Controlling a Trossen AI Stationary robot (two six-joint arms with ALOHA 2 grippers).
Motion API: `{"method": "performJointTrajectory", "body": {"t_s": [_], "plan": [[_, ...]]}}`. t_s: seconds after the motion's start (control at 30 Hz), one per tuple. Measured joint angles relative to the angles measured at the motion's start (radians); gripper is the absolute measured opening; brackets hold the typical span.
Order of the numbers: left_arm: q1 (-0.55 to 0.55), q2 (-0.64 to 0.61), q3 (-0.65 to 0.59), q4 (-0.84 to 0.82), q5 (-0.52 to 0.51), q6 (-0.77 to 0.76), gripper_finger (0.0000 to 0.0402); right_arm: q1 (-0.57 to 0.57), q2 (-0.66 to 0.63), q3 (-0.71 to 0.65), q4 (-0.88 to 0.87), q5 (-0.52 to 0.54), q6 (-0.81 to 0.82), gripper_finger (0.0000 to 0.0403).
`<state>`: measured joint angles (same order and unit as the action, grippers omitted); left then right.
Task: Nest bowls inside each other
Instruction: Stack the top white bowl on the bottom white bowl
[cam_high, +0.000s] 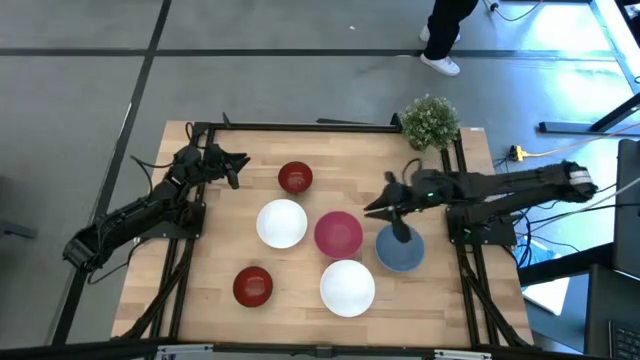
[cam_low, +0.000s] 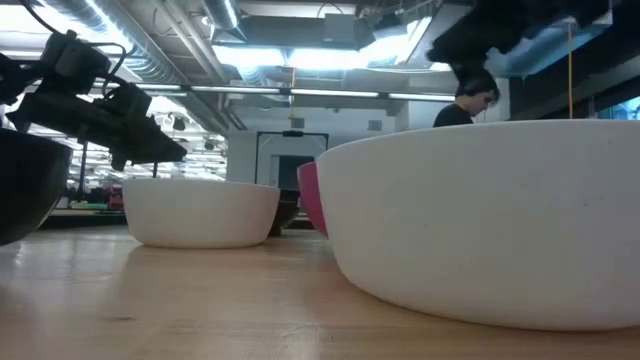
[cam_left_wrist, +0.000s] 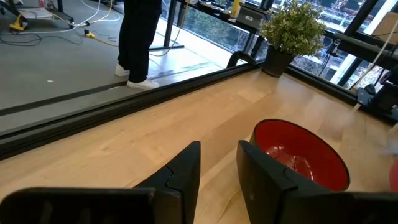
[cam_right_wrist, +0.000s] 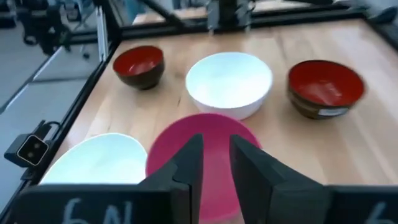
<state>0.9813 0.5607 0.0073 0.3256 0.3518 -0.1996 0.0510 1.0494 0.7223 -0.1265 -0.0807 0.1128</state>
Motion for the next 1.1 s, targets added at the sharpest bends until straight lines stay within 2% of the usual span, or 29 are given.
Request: {"method": "performJointTrajectory", "body": {"t_s": [0.23,0.3,0.47,0.63,0.73,0.97,1.1], "plan": [[0.0,0.0,0.0,0.0,0.0,0.0,0.0099,0.027,0.259,0.229,0.004,-0.005,-0.069,0.0081],[0.0,0.0,0.0,0.0,0.0,0.0,0.0099,0.027,0.321,0.279,0.006,-0.039,-0.072,0.0081],[0.0,0.0,0.0,0.0,0.0,0.0,0.0099,0.027,0.466,0.359,0.009,-0.079,-0.153,0.0081],[0.0,0.0,0.0,0.0,0.0,0.0,0.0099,0.004,0.587,0.394,0.078,-0.108,-0.143,0.0081],[0.0,0.0,0.0,0.0,0.0,0.0,0.0099,-0.02,0.644,0.422,0.144,-0.146,-0.128,0.0081],[0.0,0.0,0.0,0.0,0.0,0.0,0.0099,-0.068,0.743,0.517,0.142,-0.18,-0.095,0.0081],[0.0,0.0,0.0,0.0,0.0,0.0,0.0099,-0.075,0.772,0.54,0.141,-0.208,-0.146,0.0081]]}}
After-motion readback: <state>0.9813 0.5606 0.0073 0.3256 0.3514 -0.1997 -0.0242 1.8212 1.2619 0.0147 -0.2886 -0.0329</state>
